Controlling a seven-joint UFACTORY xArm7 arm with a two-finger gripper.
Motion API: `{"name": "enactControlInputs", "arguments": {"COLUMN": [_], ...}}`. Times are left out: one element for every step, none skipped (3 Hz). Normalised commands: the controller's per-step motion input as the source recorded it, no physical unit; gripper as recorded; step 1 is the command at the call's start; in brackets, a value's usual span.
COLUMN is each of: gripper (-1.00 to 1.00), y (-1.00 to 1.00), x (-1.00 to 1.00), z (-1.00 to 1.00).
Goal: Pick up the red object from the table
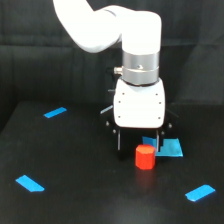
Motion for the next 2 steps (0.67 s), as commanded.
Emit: {"name": "enactControlInputs", "arguments": {"gripper": [1.0,1.0], "y": [-0.37,-0.18], "x": [0.07,-0.21], "z": [0.15,0.01]}}
